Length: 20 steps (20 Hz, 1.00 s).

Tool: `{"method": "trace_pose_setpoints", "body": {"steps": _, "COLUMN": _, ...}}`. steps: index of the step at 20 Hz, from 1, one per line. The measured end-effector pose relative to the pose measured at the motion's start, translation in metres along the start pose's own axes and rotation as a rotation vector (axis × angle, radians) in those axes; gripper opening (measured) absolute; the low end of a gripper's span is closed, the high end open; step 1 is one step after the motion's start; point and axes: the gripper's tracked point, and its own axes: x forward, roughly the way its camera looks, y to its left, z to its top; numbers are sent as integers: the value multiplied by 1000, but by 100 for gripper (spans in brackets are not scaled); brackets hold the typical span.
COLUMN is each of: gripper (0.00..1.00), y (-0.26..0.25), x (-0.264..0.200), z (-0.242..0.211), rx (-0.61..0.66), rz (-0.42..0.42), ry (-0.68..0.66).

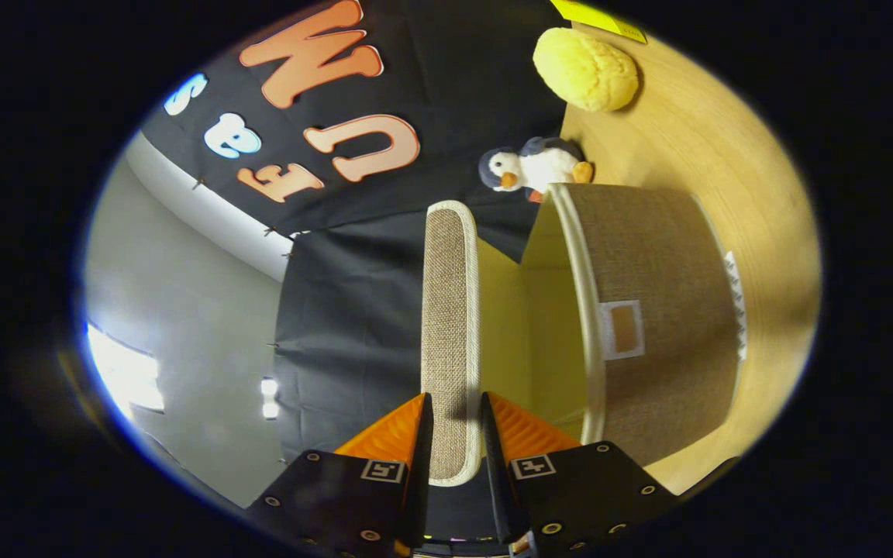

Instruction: Open the storage box then place both shoes into the box .Put the left shoe in first, then the right shoe, with the right side of both shoes facing outward in a uniform manner.

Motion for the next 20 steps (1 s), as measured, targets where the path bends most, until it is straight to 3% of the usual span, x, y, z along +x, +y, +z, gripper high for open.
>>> {"method": "trace_pose_setpoints", "body": {"steps": 2, "gripper": 35, "y": 18, "x": 11, "z": 0, "rx": -39, "rz": 24, "ry": -12}}
{"method": "trace_pose_setpoints", "body": {"steps": 6, "gripper": 35, "y": 32, "x": 36, "z": -9, "rx": -141, "rz": -43, "ry": 5}}
{"method": "trace_pose_setpoints", "body": {"steps": 9, "gripper": 14, "y": 43, "x": 62, "z": -20, "rx": -256, "rz": -110, "ry": 21}}
{"method": "trace_pose_setpoints", "body": {"steps": 10, "gripper": 12, "y": 47, "x": 71, "z": -26, "rx": -282, "rz": -122, "ry": 37}}
{"method": "trace_pose_setpoints", "body": {"steps": 16, "gripper": 8, "y": 46, "x": 135, "z": -42, "rx": -285, "rz": -213, "ry": 61}}
{"method": "trace_pose_setpoints", "body": {"steps": 20, "gripper": 12, "y": 37, "x": 170, "z": -57, "rx": -274, "rz": -282, "ry": 71}}
